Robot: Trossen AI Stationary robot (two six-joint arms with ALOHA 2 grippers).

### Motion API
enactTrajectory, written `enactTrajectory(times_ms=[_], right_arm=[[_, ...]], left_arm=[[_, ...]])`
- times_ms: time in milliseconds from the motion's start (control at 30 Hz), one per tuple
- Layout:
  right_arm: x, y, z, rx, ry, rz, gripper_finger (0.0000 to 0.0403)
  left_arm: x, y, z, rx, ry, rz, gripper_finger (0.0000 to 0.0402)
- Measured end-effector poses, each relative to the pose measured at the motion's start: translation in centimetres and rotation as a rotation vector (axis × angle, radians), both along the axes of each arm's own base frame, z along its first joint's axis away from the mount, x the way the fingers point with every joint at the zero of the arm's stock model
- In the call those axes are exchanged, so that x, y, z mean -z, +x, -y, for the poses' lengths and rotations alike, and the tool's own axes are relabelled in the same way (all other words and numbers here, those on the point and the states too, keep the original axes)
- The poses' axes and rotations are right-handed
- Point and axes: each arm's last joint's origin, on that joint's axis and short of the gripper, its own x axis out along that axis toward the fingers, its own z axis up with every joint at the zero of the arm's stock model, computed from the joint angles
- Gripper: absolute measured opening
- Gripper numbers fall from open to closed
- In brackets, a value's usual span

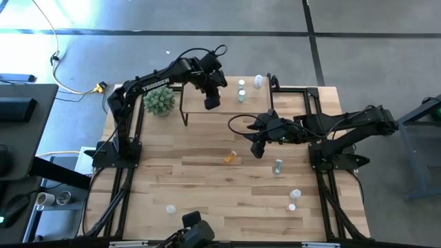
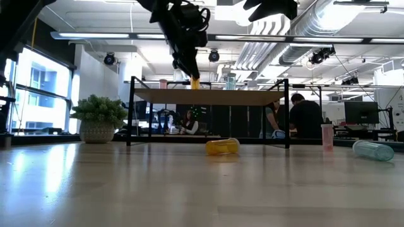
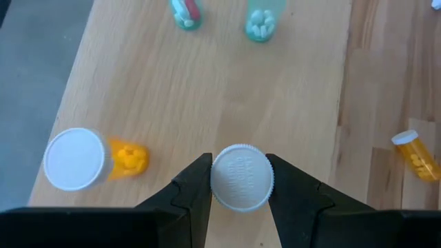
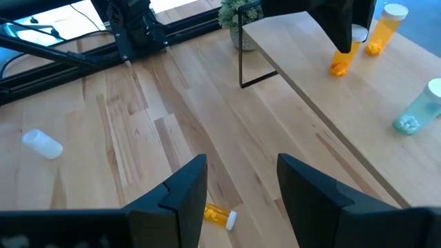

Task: Pick and place medicine bottles onto shelf by color
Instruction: Put the bottom orange pill bottle on the shelf aligned with the other orange pill bottle

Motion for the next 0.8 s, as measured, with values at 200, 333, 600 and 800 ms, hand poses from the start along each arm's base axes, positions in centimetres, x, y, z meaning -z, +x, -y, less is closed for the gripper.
enactTrajectory(times_ms=[200, 333, 600, 800], right_arm=[[0.0, 0.0, 0.0, 0.001, 0.001, 0.0, 0.0165], [0.0, 0.0, 0.0, 0.002, 0.002, 0.001, 0.0165], [0.0, 0.0, 0.0, 0.002, 0.002, 0.001, 0.0165], [0.0, 0.0, 0.0, 0.002, 0.002, 0.001, 0.0165]], left_arm=[[0.02, -0.01, -0.03, -0.005, 0.007, -0.006, 0.0115], [0.02, -0.04, -0.11, -0.02, 0.03, -0.02, 0.0115], [0.02, -0.08, -0.18, -0.033, 0.046, -0.032, 0.0115], [0.03, -0.07, -0.17, -0.034, 0.043, -0.031, 0.0115]])
